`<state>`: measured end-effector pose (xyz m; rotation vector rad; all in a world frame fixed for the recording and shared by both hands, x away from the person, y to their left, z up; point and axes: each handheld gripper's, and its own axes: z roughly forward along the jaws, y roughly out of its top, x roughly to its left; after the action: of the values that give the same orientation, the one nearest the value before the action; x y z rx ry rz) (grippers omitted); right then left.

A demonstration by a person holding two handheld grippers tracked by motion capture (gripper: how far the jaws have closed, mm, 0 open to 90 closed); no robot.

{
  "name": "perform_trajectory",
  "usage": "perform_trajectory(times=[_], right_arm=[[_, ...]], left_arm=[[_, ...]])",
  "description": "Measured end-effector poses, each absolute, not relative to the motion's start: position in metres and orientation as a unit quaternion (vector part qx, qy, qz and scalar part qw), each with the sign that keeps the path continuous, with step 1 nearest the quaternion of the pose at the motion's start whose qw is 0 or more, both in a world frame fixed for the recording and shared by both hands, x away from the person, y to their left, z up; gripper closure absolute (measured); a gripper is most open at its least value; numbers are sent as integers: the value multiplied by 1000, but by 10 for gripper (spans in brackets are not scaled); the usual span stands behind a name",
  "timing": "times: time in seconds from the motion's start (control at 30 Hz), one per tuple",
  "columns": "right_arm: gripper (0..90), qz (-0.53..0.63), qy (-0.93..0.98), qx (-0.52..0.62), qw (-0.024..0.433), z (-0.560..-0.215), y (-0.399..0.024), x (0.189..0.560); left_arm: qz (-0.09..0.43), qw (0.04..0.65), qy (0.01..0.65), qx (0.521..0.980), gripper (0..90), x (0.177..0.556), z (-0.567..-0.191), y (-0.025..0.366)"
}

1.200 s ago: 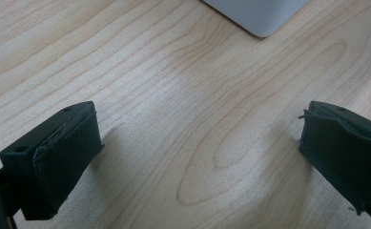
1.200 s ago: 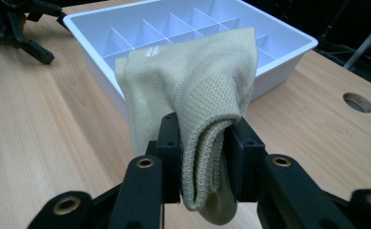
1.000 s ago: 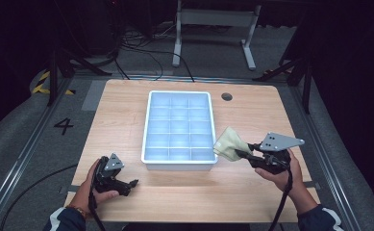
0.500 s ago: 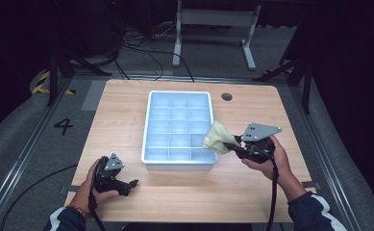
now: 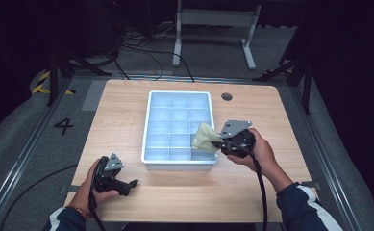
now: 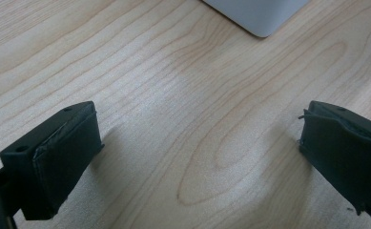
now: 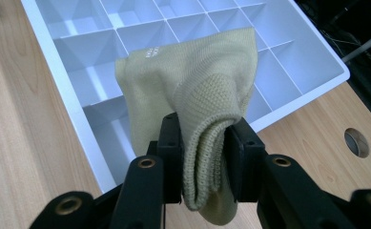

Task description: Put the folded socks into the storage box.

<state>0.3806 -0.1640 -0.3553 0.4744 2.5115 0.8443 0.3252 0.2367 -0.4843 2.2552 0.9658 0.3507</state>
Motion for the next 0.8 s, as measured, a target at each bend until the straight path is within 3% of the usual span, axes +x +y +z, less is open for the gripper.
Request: perform_trajectory(times=[0.37, 0.8], right_arm=[[708, 261, 922, 165, 235, -363, -144, 392], [709, 166, 931, 132, 298, -376, -119, 400]], left_arm=[[134, 325, 368, 860, 4, 325, -484, 237], [133, 326, 367, 861, 3, 325, -484, 237]])
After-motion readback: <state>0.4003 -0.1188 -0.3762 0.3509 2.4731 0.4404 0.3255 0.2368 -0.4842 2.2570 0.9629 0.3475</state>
